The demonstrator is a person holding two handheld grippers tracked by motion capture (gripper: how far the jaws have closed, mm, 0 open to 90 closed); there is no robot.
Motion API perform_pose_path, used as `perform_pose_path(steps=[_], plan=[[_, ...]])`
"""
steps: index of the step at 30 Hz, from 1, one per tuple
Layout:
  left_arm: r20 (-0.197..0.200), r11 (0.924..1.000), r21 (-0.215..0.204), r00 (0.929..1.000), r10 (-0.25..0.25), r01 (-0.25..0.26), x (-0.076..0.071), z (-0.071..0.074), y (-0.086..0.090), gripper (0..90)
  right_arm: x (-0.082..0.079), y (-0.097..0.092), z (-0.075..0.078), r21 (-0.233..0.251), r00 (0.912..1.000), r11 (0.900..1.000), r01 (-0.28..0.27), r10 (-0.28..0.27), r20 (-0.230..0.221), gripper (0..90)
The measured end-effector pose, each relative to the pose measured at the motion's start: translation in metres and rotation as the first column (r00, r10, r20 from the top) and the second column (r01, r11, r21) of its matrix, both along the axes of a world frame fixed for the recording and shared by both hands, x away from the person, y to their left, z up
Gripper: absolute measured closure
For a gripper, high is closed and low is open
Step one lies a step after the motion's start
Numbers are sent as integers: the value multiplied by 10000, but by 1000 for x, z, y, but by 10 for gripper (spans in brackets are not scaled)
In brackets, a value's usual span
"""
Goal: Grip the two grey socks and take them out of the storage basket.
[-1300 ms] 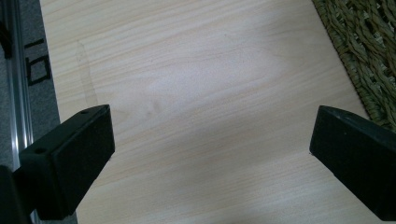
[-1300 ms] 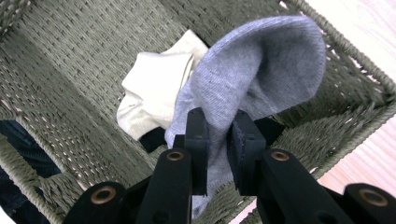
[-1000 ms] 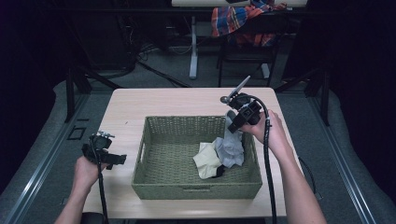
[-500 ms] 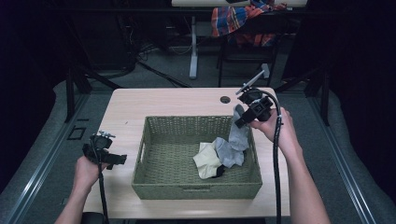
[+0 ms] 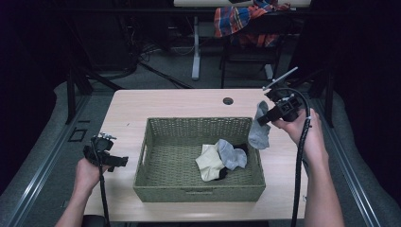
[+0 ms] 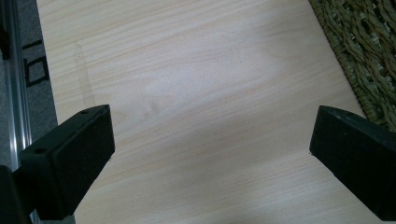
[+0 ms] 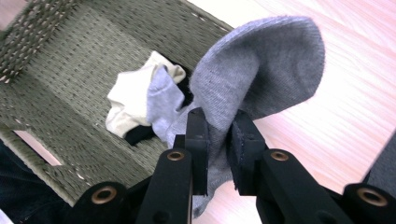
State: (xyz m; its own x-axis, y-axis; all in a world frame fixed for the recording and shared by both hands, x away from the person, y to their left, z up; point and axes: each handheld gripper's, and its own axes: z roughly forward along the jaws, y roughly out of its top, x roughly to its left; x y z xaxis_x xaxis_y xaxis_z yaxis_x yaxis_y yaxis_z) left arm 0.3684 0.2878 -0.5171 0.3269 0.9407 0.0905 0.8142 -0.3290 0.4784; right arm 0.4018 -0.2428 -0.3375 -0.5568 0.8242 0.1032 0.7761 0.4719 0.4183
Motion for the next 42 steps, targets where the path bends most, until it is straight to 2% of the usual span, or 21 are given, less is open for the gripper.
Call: perform_pose_path(steps=[6,11,12,21,23,24,26,27,28,29,31,33,34,35,36,37,39,40,41,42], plan=[[19,10000,4,10000,-17,17,0,1,-1,2,-2,-17,-3,-270,9992,9988,398,-401,-95,796],[-30,10000,-32,10000,6,-6,0,1,0,2,-1,-30,-6,-230,9970,9967,777,-778,-51,798],[-19,10000,-31,10000,0,0,0,1,0,2,0,-33,-7,-381,9968,9962,787,-792,-105,798],[37,10000,-23,10000,22,-22,-1,1,0,2,9,-54,-28,-538,9879,9886,1409,-1440,-580,802],[38,10000,-22,10000,31,-31,-1,1,0,2,10,-56,-32,-571,9869,9874,1477,-1509,-568,802],[35,10000,-19,10000,26,-26,-1,1,0,2,13,-60,-38,-633,9837,9847,1621,-1663,-681,802],[20,10000,-24,10000,11,-11,-1,1,0,2,15,-62,-42,-662,9820,9837,1674,-1723,-772,802],[9,10000,9,10000,-4,4,0,1,-1,2,19,-65,-51,-747,9795,9815,1764,-1825,-849,802],[9,10000,9,10000,-4,4,0,1,-1,2,19,-65,-51,-747,9795,9815,1764,-1825,-849,802],[5,10000,7,10000,-26,26,1,1,-1,2,23,-67,-62,-830,9764,9803,1792,-1876,-1073,802],[-4,10000,23,10000,-60,60,1,1,-3,2,27,-68,-74,-908,9745,9792,1814,-1914,-1173,804],[-15,10000,9,10000,-70,70,1,1,-3,2,29,-68,-80,-1004,9738,9800,1721,-1846,-1331,805],[-29,10000,-4,10000,-84,84,1,1,-3,2,32,-66,-90,-1152,9689,9771,1790,-1954,-1520,806],[-30,10000,3,10000,-75,75,1,0,-2,2,32,-65,-93,-1093,9679,9765,1858,-2010,-1509,807],[-4,10000,-8,10000,-38,38,0,0,-1,2,34,-66,-95,-1197,9677,9784,1683,-1872,-1690,807],[-22,10000,-28,10000,-28,28,0,1,0,2,34,-64,-100,-1164,9656,9751,1888,-2059,-1589,808],[14,10000,-37,10000,9,-9,-1,1,1,2,36,-64,-103,-1288,9664,9771,1696,-1905,-1728,809],[3,10000,-45,10000,-2,2,-1,2,1,2,39,-62,-112,-1311,9622,9764,1719,-1949,-1901,811],[7,10000,-48,10000,-14,14,-1,2,1,2,40,-61,-116,-1379,9612,9744,1778,-2020,-1880,813],[7,10000,-48,10000,-14,14,-1,2,1,2,40,-61,-116,-1379,9612,9744,1778,-2020,-1880,813]])
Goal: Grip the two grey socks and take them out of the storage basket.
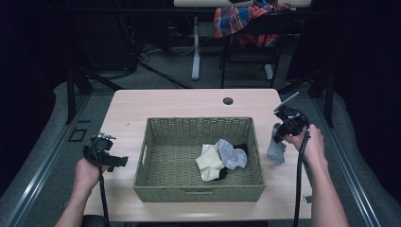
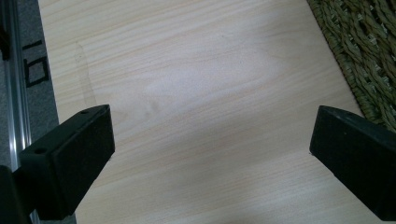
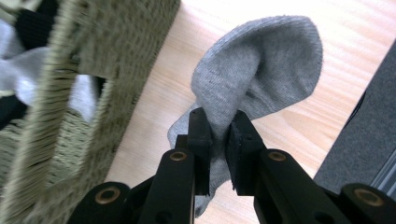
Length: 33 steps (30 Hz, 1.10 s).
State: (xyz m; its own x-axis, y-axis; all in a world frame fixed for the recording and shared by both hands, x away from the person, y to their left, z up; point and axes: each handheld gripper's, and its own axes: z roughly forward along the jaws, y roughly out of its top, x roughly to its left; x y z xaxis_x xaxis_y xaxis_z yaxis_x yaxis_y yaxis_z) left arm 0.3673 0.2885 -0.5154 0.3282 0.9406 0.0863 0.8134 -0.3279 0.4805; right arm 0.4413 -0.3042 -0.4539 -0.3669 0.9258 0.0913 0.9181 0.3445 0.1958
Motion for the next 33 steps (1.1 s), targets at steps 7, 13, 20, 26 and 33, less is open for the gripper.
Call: perform_pose_path(steps=[7,13,20,26,33], plan=[[-6,10000,-7,10000,-5,5,0,0,0,2,8,1,-24,-132,9979,9998,-140,132,-633,814],[-2,10000,-2,10000,-4,4,0,0,0,2,9,1,-37,-96,9976,9999,62,-69,-693,784],[9,10000,11,10000,-28,28,0,0,-1,2,8,-4,-28,-66,9990,9997,245,-247,-359,571],[37,10000,6,10000,22,-22,0,0,-1,2,-1,-4,6,253,9989,9997,39,-51,468,375],[41,10000,13,10000,8,-8,0,0,-1,2,-12,8,35,445,9907,9986,-271,209,1343,235]])
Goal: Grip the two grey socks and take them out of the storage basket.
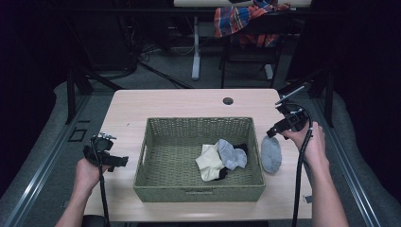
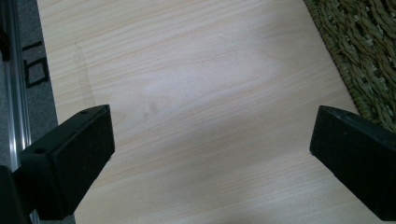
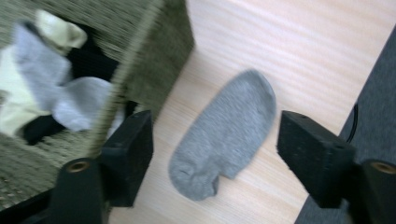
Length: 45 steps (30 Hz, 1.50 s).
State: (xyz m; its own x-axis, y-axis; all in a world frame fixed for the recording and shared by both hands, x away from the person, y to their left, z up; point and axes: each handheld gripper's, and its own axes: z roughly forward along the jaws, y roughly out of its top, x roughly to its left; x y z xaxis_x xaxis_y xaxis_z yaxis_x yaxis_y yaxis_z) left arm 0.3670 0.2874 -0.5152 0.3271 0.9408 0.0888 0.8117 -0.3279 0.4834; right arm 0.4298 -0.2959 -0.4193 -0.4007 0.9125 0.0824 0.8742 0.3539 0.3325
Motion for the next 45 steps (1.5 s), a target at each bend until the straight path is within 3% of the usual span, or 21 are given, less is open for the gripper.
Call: perform_pose_path(steps=[1,3,6,8,9,13,24,32,33,38,45], plan=[[6,10000,7,10000,10,-10,0,0,0,2,-3,6,10,-105,9994,9994,-322,324,121,194],[8,10000,6,10000,8,-8,0,0,0,2,-5,11,13,-63,9987,9989,-463,464,214,183],[-3,10000,12,10000,1,-1,0,0,0,2,-11,32,26,-174,9914,9928,-1185,1193,539,145],[-9,10000,9,10000,8,-8,0,0,0,2,-13,38,29,-171,9885,9906,-1360,1368,644,145],[-39,10000,15,10000,-18,18,0,0,0,2,-15,51,32,-97,9822,9852,-1709,1711,779,135],[-22,10000,27,10000,-7,7,0,0,0,2,-17,73,33,-133,9729,9753,-2203,2207,694,82],[-29,10000,36,10000,23,-22,-1,-1,1,2,-10,108,17,-195,9571,9576,-2873,2878,324,4],[-53,9999,22,9999,108,-108,-4,0,7,2,-4,130,0,-36,9537,9538,-3003,3004,185,1],[-23,9999,17,9999,138,-138,-5,-1,7,2,-3,133,-2,-215,9501,9499,-3119,3118,-68,2],[-17,9997,-10,9997,240,-240,-7,-1,10,2,2,147,-14,-376,9410,9406,-3374,3359,-399,20],[-43,9998,7,9998,177,-177,-5,-1,9,2,8,157,-31,-400,9389,9398,-3395,3360,-745,28]])
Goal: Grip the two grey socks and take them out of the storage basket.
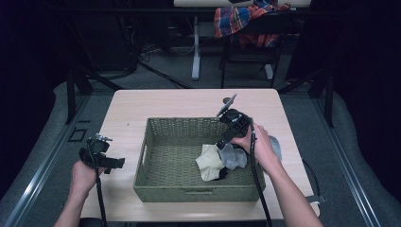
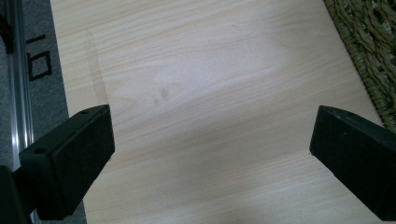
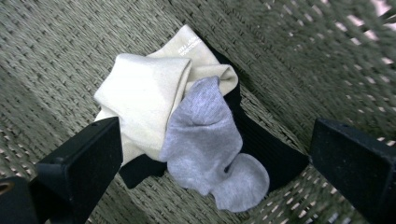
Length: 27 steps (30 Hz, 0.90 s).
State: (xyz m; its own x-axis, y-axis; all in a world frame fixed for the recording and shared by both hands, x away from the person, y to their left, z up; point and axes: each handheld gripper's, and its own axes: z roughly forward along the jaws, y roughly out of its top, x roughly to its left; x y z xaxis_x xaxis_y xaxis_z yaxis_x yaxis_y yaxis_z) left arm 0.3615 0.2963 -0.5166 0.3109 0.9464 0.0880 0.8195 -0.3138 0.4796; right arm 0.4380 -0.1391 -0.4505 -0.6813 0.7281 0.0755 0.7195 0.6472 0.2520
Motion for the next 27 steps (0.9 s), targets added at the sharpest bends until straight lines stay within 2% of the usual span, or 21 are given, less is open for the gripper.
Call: perform_pose_path(steps=[1,2,4,5,8,13,14,16,17,19,21,22,23,24,26,27], plan=[[-9,10000,-1,10000,-9,9,0,0,0,2,0,1,-4,94,9998,9998,180,-179,-44,29],[-13,10000,5,10000,-18,18,1,0,-1,2,3,0,-5,-195,9997,9998,-20,15,-243,25],[-5,10000,2,10000,-10,10,1,0,-1,2,3,0,-9,-60,9995,10000,26,-28,-311,23],[-12,10000,-23,10000,-4,4,1,0,-1,2,5,2,-16,-197,9990,9998,4,-13,-457,40],[1,10000,-26,10000,1,-1,1,0,-1,2,7,6,-21,-374,9978,9992,-169,145,-640,90],[-59,10000,-6,9999,-87,87,1,0,-2,2,8,10,-29,-421,9968,9991,-57,23,-803,148],[-60,10000,-4,10000,-72,72,1,0,-2,2,9,12,-33,-694,9959,9976,-56,-7,-904,157],[-43,10000,6,10000,-82,82,1,1,-3,2,8,15,-38,-546,9955,9985,-14,-38,-943,217],[-39,10000,2,10000,-86,86,1,1,-3,2,8,17,-39,-802,9943,9966,-204,118,-1063,232],[-8,10000,7,10000,-74,74,1,1,-3,2,8,19,-40,-904,9940,9956,-266,167,-1085,246],[-53,10000,12,9999,-86,86,1,1,-3,2,6,20,-44,-893,9962,9960,-64,-14,-870,416],[-44,10000,12,10000,-57,57,0,1,-2,2,8,19,-44,-1105,9953,9938,-153,46,-966,435],[-15,10000,30,10000,-49,49,0,1,-2,2,8,19,-44,-1101,9951,9938,-136,27,-991,476],[-21,10000,26,10000,-21,21,0,1,-1,2,8,18,-44,-1061,9946,9943,-142,31,-1035,550],[-34,10000,25,10000,5,-5,-1,1,-1,2,9,17,-43,-1301,9927,9910,-306,150,-1193,644],[-33,10000,26,10000,4,-4,-1,1,-1,2,7,17,-44,-1172,9935,9930,-138,4,-1139,688]])
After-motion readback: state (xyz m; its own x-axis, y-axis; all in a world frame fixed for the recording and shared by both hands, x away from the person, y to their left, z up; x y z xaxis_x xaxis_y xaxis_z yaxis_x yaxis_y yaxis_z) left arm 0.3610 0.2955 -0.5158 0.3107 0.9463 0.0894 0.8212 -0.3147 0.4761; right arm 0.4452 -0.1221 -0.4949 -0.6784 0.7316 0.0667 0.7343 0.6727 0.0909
